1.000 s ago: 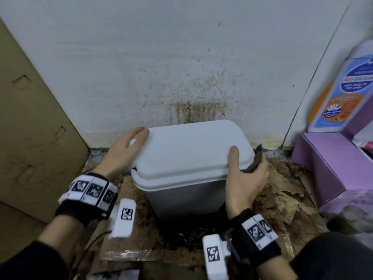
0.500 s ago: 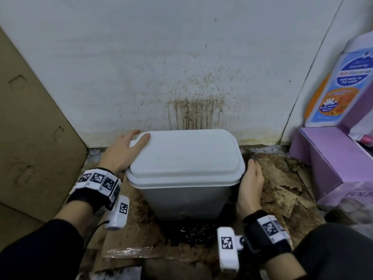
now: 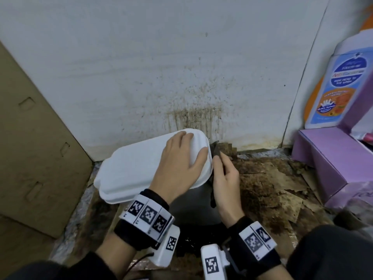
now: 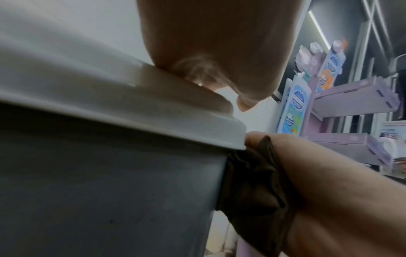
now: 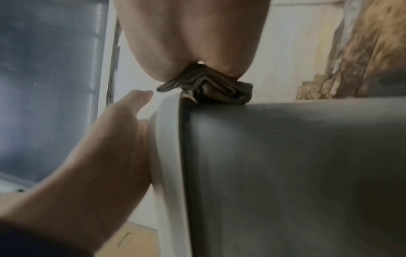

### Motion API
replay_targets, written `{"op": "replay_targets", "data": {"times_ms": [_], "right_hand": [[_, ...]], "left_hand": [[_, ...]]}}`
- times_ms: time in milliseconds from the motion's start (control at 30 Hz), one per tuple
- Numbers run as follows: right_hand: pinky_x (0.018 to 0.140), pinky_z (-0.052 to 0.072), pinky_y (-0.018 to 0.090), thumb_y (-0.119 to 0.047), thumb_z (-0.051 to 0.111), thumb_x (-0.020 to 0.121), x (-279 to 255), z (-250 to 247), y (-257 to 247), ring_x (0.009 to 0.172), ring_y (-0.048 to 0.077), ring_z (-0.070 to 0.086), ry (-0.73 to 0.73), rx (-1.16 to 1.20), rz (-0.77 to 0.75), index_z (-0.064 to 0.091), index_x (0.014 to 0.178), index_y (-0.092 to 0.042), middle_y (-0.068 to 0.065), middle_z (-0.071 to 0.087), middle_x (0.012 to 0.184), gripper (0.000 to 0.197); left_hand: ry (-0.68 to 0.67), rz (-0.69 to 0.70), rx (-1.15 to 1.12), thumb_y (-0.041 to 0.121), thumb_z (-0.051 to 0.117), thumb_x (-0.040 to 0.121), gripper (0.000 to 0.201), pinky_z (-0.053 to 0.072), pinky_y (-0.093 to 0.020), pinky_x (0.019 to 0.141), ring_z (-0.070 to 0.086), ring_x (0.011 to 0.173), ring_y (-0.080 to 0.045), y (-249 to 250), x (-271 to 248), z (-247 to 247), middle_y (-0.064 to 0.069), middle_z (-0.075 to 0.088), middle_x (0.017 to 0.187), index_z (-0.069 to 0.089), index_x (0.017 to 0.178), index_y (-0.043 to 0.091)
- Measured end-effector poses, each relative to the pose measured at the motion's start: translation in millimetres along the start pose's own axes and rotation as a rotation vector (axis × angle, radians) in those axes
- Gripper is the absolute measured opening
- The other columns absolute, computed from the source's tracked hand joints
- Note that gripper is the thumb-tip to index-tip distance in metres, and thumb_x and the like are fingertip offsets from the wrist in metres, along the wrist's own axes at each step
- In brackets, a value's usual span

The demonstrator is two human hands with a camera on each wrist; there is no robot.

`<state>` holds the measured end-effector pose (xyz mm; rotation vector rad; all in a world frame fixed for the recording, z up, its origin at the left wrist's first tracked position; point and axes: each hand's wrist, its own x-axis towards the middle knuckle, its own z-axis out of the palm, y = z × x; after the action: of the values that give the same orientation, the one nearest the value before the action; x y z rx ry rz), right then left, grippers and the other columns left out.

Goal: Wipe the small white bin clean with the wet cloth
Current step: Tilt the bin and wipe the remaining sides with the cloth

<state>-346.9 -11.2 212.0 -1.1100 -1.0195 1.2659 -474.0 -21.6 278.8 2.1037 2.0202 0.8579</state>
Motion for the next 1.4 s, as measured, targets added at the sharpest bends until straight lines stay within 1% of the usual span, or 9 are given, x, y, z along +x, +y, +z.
{"op": "replay_targets", "data": {"times_ms": [133,200,300,367,567,667,767,1100,1400], "right_hand": [[0.097,0.055,0.027,-0.033,0.052,0.108,1,14,-13,0.121,0.003,0.064,-0.178,0.181,0.127,0.065,0.122,-0.043,-0.017,0.068,0.126,0.022],[0.094,0.057,0.031,-0.030,0.051,0.108,9,17,-14,0.115,0.009,0.069,-0.160,0.276,0.162,0.070,0.110,-0.040,-0.012,0.075,0.115,0.021],[0.112,0.048,0.044,-0.041,0.053,0.105,20,21,-11,0.131,0.018,0.061,0.006,0.320,0.107,0.061,0.141,-0.021,0.001,0.065,0.142,0.043],[0.118,0.041,0.038,-0.042,0.049,0.107,19,29,-15,0.141,0.011,0.050,0.040,0.266,0.052,0.047,0.154,-0.021,-0.007,0.051,0.155,0.052],[0.125,0.027,0.034,-0.045,0.031,0.111,0,76,-11,0.149,0.000,0.034,-0.272,-0.060,-0.108,0.041,0.157,-0.034,-0.018,0.041,0.160,0.048],[0.129,0.017,0.030,-0.031,0.024,0.114,-7,82,3,0.154,-0.005,0.018,-0.334,-0.189,-0.212,0.027,0.162,-0.029,-0.019,0.025,0.166,0.048],[0.130,0.007,0.031,-0.031,0.021,0.114,-7,85,23,0.155,-0.009,0.007,-0.326,-0.336,-0.299,0.015,0.157,-0.044,-0.022,0.015,0.168,0.045],[0.130,0.014,0.030,-0.032,0.024,0.113,7,29,115,0.153,-0.001,0.022,-0.083,-0.418,0.015,0.031,0.161,-0.027,-0.011,0.027,0.169,0.049],[0.130,0.016,0.035,-0.048,0.019,0.102,2,67,72,0.153,-0.002,0.024,-0.063,-0.289,-0.060,0.037,0.157,-0.034,-0.022,0.030,0.163,0.059]], "left_hand": [[0.015,-0.078,0.093,0.070,0.035,0.091,0.082,0.031,-0.038,0.118,0.032,0.144,-0.023,-17,-4,-11,-0.004,0.037,0.155,0.037,0.148,0.012],[0.005,-0.078,0.120,0.070,0.035,0.090,0.082,0.031,-0.038,0.117,0.032,0.144,-0.023,-28,-5,-19,-0.003,0.035,0.155,0.034,0.151,0.015],[0.012,-0.080,0.096,0.068,0.036,0.088,0.080,0.030,-0.038,0.115,0.034,0.142,-0.026,-42,-5,-30,-0.003,0.035,0.154,0.035,0.152,0.020],[0.020,-0.084,0.087,0.067,0.036,0.087,0.080,0.029,-0.037,0.115,0.033,0.143,-0.025,-48,-7,-36,-0.003,0.034,0.154,0.034,0.152,0.021],[0.046,-0.088,0.054,0.064,0.037,0.091,0.076,0.029,-0.036,0.116,0.033,0.144,-0.021,-60,-13,-43,0.000,0.034,0.155,0.032,0.154,0.022],[0.065,-0.087,0.051,0.064,0.036,0.091,0.076,0.026,-0.029,0.112,0.034,0.142,-0.020,-67,-12,-47,0.000,0.035,0.153,0.033,0.153,0.022],[0.079,-0.091,0.045,0.061,0.038,0.091,0.074,0.025,-0.027,0.109,0.034,0.142,-0.020,-72,-14,-50,0.000,0.035,0.153,0.033,0.153,0.022],[0.109,-0.102,-0.006,0.061,0.042,0.091,0.071,0.025,-0.026,0.108,0.034,0.141,-0.015,-82,-20,-54,0.007,0.034,0.152,0.034,0.152,0.028],[0.116,-0.112,0.025,0.061,0.039,0.089,0.072,0.032,-0.033,0.110,0.035,0.140,-0.018,-73,-18,-49,0.006,0.036,0.151,0.036,0.152,0.025]]}}
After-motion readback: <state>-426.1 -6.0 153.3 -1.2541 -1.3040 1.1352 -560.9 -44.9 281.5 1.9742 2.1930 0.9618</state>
